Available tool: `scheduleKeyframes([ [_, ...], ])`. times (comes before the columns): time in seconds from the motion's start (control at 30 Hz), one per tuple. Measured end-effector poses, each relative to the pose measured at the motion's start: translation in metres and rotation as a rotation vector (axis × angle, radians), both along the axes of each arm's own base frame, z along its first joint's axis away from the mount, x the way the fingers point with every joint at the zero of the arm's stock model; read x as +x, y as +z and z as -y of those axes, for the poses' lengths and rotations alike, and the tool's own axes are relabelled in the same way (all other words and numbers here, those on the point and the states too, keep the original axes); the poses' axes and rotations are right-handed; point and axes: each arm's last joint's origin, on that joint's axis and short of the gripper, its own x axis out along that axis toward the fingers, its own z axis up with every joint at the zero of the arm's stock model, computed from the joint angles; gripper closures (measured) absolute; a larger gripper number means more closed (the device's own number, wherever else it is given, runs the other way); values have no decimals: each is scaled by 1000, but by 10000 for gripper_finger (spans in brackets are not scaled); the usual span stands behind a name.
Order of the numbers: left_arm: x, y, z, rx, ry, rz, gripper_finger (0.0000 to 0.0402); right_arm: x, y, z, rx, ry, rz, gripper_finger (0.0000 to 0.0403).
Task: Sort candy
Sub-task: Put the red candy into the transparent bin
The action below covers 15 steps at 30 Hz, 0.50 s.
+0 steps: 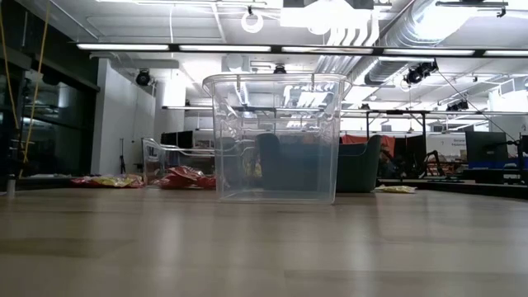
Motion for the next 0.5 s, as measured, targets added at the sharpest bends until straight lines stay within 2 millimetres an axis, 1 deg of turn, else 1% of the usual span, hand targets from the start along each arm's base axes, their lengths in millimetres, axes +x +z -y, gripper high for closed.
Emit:
scheduleKeyframes([
  [0.13,0,-1,0,2,-1,-11,216,0,-2,0,11,1,-26,135],
  [0.2,0,-2,0,-9,3,-21,216,0,-7,-1,91,28,-94,135],
  [0.27,1,-3,0,-34,10,-30,216,-2,-14,-6,216,111,-207,135],
  [0.33,1,-4,0,-45,12,-40,216,-6,-25,-19,334,201,-371,135],
  [0.4,1,-6,-1,-43,19,-56,216,-12,-40,-38,404,252,-575,135],
  [0.47,1,-7,-1,-41,29,-74,216,-21,-55,-62,426,256,-763,135],
  [0.5,1,-8,-1,-40,36,-83,216,-26,-64,-73,424,228,-859,135],
])
